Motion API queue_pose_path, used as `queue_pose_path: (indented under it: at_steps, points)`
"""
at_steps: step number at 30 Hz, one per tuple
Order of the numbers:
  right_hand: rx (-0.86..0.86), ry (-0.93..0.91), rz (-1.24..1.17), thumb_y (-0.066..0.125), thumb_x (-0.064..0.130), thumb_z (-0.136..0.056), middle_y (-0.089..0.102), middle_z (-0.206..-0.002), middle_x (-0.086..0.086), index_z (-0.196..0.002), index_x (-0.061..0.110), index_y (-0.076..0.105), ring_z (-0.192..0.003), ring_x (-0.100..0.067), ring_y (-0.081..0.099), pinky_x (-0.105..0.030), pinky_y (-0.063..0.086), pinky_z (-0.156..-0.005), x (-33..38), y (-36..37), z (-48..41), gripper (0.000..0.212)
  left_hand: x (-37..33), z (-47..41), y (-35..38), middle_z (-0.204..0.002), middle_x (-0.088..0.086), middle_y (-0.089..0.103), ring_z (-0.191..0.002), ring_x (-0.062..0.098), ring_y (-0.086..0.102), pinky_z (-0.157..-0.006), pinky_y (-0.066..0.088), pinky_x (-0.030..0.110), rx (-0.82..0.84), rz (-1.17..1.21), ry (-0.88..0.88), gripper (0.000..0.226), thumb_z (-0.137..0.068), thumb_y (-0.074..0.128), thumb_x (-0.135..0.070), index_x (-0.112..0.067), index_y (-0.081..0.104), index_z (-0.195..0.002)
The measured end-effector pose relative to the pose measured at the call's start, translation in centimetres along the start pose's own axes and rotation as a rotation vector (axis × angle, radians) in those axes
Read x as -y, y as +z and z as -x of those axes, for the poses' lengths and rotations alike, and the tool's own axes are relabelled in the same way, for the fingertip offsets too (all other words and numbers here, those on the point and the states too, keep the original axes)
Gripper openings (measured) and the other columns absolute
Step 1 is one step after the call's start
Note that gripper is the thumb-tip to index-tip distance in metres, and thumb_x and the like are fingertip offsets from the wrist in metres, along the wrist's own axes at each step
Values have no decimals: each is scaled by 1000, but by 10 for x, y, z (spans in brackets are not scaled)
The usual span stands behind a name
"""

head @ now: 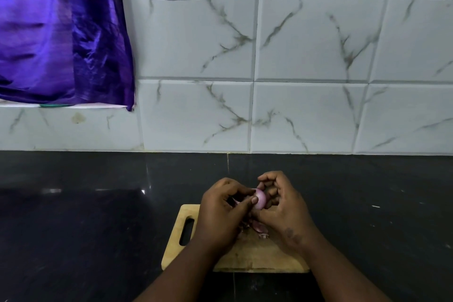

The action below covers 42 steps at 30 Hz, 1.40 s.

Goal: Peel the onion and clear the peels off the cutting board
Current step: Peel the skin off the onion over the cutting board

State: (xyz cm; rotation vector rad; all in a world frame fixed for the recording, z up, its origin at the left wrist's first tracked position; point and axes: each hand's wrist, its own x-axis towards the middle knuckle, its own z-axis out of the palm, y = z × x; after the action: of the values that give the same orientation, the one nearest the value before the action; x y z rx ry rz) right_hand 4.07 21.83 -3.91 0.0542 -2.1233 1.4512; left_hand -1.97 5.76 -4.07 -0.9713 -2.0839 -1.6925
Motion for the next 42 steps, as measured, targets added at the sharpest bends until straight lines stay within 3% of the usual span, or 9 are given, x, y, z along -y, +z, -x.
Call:
queue_pose_path:
  at_steps: [6,9,14,19,23,31,35,39,42]
  points:
    - [17,-15,133,89,25,-77,71,-94,8,-110,39,60,-82,-11,73,-34,66,-63,-1,1,1,46,3,-2,2,-88,-12,67,-87,9,65,-71,54,23,0,-126,20,18,-92,75,-10,-27,72,-88]
    - [-10,4,59,91,15,-75,72,-88,4,-107,32,62,-72,-8,72,-28,62,-57,1,3,1,46,3,-3,2,-88,-13,62,-87,8,60,-70,46,16,7,-207,66,20,-96,68,-9,-27,65,-88]
    - [-216,21,-15,97,8,-66,72,-100,1,-110,25,63,-88,-16,73,-29,63,-72,-3,-7,-10,57,0,-2,0,-86,-11,61,-84,8,59,-67,48,20,-48,-175,17,19,-102,62,-16,-28,62,-87]
    - [-100,-29,31,94,4,-70,73,-107,4,-109,25,73,-94,-12,74,-25,62,-75,-5,4,-5,49,3,-3,3,-73,-7,61,-70,8,58,-60,48,33,-53,-226,-27,27,-98,69,-31,-28,63,-72]
    - [-82,-84,73,91,4,-73,70,-113,3,-112,18,77,-102,-11,73,-29,63,-85,-5,-1,-8,44,1,-3,1,-79,-7,65,-75,11,62,-63,53,28,-20,-149,-16,26,-84,84,-14,-32,66,-79]
    - [-70,-97,94,90,3,-74,71,-118,6,-121,18,75,-107,-9,71,-26,62,-89,-6,-2,-8,52,3,0,1,-79,-11,72,-75,5,68,-67,60,45,-37,-161,-45,13,-100,67,-33,-32,72,-88]
    - [-43,-105,133,90,8,-76,71,-114,12,-122,21,76,-105,-5,70,-20,59,-86,-6,-2,-7,50,-1,1,0,-89,-15,72,-84,2,67,-70,58,28,-75,-192,-6,10,-90,79,-37,-34,73,-98]
    - [-21,-83,132,89,8,-78,69,-115,10,-126,23,73,-105,-4,69,-19,57,-87,-5,0,-6,53,3,-2,3,-85,-13,68,-83,5,64,-68,56,30,-49,-234,31,9,-94,75,-24,-30,70,-90]
    - [-78,-16,41,90,11,-78,71,-109,5,-115,21,75,-98,-5,71,-20,59,-82,-5,-1,-7,42,0,-5,2,-80,-1,67,-77,11,64,-67,52,36,-149,29,-87,23,-105,59,-24,-22,64,-84]
